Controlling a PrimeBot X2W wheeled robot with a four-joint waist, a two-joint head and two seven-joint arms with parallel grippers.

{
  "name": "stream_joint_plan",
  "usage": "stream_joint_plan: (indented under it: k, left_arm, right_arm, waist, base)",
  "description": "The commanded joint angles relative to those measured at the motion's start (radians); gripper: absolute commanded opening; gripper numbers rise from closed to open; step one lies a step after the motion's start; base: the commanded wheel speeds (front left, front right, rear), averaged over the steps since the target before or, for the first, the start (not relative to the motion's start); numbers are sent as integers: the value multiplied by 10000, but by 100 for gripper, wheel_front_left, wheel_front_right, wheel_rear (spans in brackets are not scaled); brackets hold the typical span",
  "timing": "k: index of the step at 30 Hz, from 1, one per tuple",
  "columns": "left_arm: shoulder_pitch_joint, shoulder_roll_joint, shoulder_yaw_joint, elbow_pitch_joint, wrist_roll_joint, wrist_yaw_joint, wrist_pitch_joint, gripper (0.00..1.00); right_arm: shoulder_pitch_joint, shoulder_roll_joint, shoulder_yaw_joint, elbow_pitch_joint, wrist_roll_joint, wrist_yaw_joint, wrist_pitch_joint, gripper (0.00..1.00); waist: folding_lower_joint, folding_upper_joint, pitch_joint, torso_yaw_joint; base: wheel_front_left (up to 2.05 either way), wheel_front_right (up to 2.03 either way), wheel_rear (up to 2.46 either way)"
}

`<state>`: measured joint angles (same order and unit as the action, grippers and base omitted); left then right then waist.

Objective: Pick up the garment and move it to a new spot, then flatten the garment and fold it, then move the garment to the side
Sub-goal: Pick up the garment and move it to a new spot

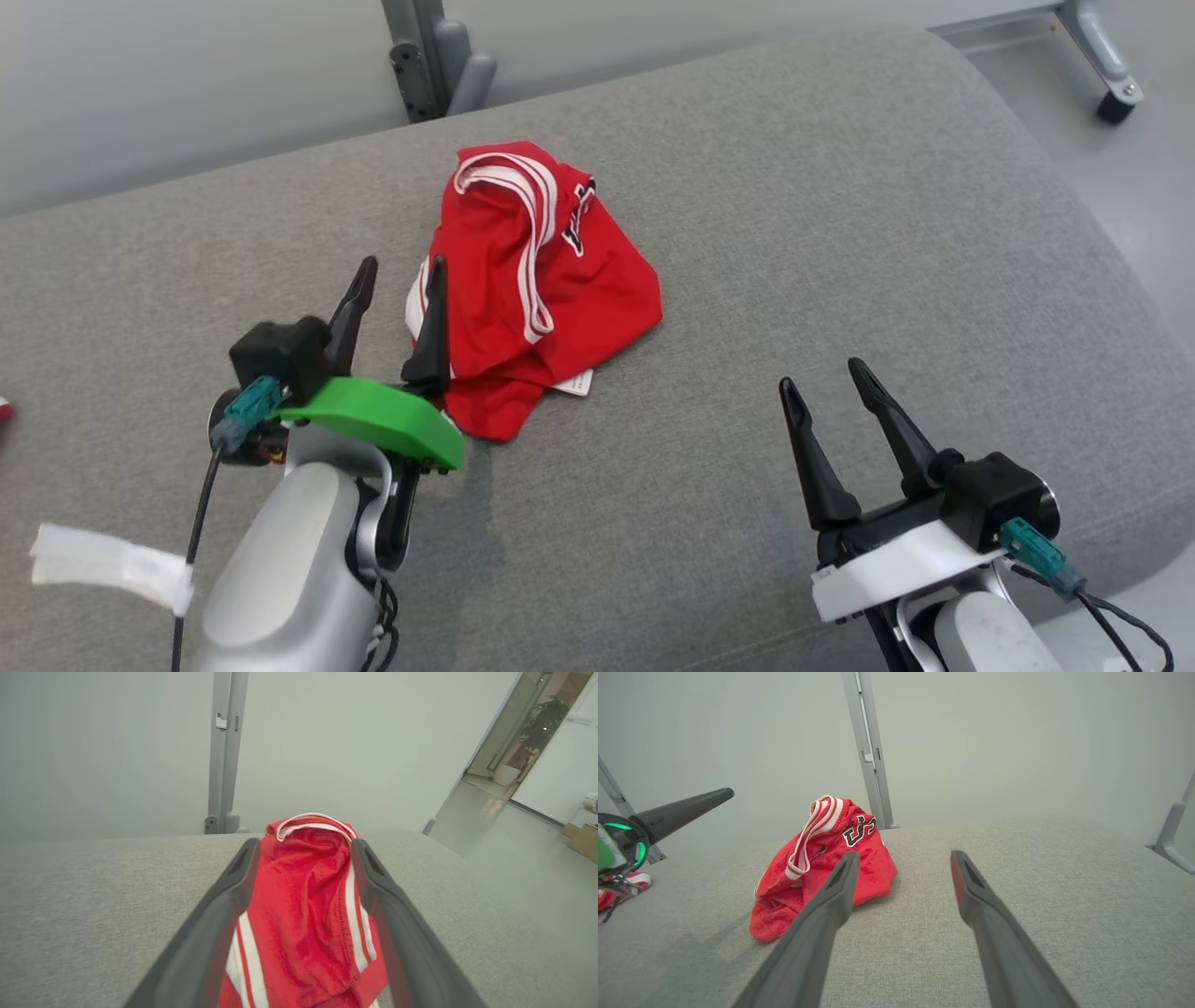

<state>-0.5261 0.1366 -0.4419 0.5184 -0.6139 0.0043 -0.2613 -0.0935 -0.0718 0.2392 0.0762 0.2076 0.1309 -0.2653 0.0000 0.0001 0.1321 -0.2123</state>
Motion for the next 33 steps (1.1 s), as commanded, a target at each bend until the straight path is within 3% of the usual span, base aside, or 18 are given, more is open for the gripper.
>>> stream_joint_plan:
  k: [1, 7, 18, 24, 33]
  left_arm:
    - [551, 44, 229, -401, 224, 161, -34, 100]
    - [2802, 98, 1572, -2296, 1377, 595, -39, 100]
    - [5372, -395, 3050, -4371, 3665, 599, -32, 100]
    - [6653, -727, 3596, -4352, 4265, 237, -33, 100]
    - [7284, -844, 3862, -4095, 4612, -118, -33, 100]
  right_arm:
    - [192, -42, -39, 20, 4, -3, 5, 100]
    - [525, -82, -208, 40, 4, -3, 5, 100]
    - [1028, 16, -473, -80, 72, -3, 5, 100]
    - [1509, 72, -581, -83, -77, -3, 5, 100]
    - [2022, 117, -906, -61, -183, -3, 5, 100]
  waist:
    - [0, -1, -786, 840]
    - [0, -1, -1193, 1327]
    - [0, -1, -1696, 1649]
    - [0, -1, -2000, 1668]
    - [0, -1, -2153, 1642]
  base:
    - [0, 0, 0]
    - [0, 0, 0]
    - [0, 0, 0]
    - [0, 0, 0]
    - [0, 0, 0]
